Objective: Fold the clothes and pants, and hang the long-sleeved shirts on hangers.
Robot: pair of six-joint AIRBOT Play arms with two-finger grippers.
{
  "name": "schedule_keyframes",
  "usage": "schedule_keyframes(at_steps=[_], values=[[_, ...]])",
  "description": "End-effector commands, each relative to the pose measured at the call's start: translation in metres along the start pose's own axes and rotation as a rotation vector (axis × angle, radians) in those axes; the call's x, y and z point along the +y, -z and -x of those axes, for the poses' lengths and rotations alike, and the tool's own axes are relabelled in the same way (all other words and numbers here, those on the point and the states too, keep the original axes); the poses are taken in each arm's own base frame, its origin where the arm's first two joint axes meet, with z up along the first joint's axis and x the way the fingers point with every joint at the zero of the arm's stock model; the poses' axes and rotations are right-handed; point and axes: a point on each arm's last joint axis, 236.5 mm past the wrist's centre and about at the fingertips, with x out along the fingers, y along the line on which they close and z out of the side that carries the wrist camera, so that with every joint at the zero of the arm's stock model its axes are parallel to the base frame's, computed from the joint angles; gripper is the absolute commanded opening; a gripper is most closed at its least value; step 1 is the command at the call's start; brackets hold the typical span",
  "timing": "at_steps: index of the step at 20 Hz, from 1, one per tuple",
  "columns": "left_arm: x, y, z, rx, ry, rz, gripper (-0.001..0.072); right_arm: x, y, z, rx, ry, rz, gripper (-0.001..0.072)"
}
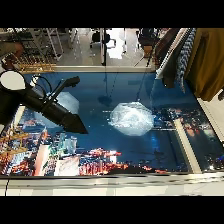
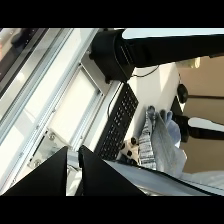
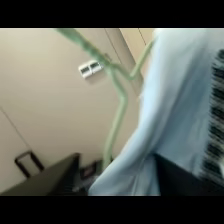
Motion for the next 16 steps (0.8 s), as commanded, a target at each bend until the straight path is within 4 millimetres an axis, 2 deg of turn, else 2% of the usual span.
schedule_keyframes(at_steps=[1, 3, 4, 7, 8, 9, 10, 12, 14, 15, 16], values=[[0.0, 0.0, 0.0, 0.0, 0.001, 0.0, 0.0086, 0.006, 0.011, 0.02, 0.104, -0.002, -0.058, 0.0582], [0.001, -0.002, 0.0, -0.008, -0.001, 0.0, 0.0086, 0.025, -0.009, 0.041, 0.087, -0.053, -0.105, 0.0581], [0.001, -0.005, 0.0, -0.021, -0.004, 0.0, 0.0086, 0.036, -0.029, 0.057, 0.044, -0.087, -0.116, 0.0581], [0.005, -0.009, -0.002, -0.028, -0.004, 0.006, 0.0087, 0.08, -0.108, 0.116, -0.172, -0.248, -0.124, 0.058], [0.007, -0.009, -0.003, -0.025, -0.002, 0.011, 0.0086, 0.097, -0.123, 0.135, -0.209, -0.31, -0.135, 0.0581], [0.009, -0.011, -0.003, -0.027, -0.005, 0.015, 0.0087, 0.118, -0.126, 0.155, -0.195, -0.384, -0.173, 0.058], [0.017, -0.013, -0.004, -0.033, -0.031, 0.025, 0.0087, 0.142, -0.116, 0.171, -0.138, -0.463, -0.182, 0.058], [0.043, -0.008, -0.002, -0.013, -0.139, 0.054, 0.0087, 0.194, -0.062, 0.205, 0.033, -0.629, 0.039, 0.0582], [0.085, 0.006, 0.011, 0.023, -0.342, 0.11, 0.0084, 0.241, 0.027, 0.259, 0.318, -0.865, 0.236, 0.0581], [0.115, 0.015, 0.029, 0.023, -0.506, 0.183, 0.0015, 0.259, 0.076, 0.299, 0.506, -0.999, 0.26, 0.0579], [0.142, 0.021, 0.054, -0.003, -0.677, 0.258, 0.0015, 0.269, 0.123, 0.343, 0.698, -1.116, 0.291, 0.0577]])
